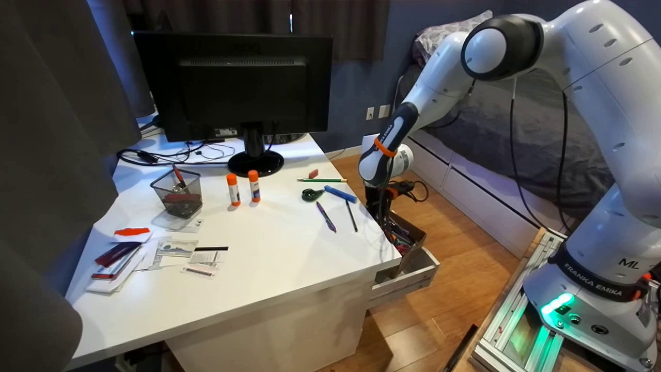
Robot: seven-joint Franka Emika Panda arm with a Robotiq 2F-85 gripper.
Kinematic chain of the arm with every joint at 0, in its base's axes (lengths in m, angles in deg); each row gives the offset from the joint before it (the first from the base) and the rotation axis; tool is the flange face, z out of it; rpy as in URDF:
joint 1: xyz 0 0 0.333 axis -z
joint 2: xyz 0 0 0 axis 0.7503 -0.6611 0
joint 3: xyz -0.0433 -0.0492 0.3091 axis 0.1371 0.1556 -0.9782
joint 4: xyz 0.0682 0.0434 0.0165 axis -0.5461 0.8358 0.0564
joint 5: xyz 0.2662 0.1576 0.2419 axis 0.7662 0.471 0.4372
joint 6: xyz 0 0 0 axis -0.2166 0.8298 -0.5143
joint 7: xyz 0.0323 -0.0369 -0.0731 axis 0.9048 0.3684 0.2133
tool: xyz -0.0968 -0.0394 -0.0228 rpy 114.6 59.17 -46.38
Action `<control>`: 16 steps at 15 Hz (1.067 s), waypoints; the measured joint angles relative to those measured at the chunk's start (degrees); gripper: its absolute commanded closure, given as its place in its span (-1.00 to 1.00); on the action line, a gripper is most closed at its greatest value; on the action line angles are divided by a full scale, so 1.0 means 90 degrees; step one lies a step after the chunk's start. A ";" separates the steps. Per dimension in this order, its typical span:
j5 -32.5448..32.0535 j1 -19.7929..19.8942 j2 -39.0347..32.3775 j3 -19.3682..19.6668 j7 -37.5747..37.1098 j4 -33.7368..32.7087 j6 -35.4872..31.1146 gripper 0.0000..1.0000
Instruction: Take the battery out of the box and put it on the desk
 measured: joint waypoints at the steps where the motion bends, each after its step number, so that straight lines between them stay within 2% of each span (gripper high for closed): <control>1: 0.0000 0.0000 -0.0097 0.0000 0.0020 -0.0082 0.0000 0.15; 5: 0.0000 -0.0002 -0.0453 -0.0008 0.0114 -0.0380 -0.0003 0.19; 8: -0.0002 -0.0006 -0.0650 -0.0018 0.0148 -0.0559 -0.0008 0.28; 9: -0.0002 -0.0006 -0.0701 -0.0021 0.0162 -0.0609 -0.0017 0.37; 13: -0.0005 -0.0013 -0.0882 -0.0026 0.0239 -0.0792 -0.0058 0.30; 15: -0.0007 -0.0024 -0.0958 -0.0033 0.0274 -0.0865 -0.0090 0.47; 16: -0.0009 -0.0031 -0.0985 -0.0037 0.0293 -0.0891 -0.0107 0.67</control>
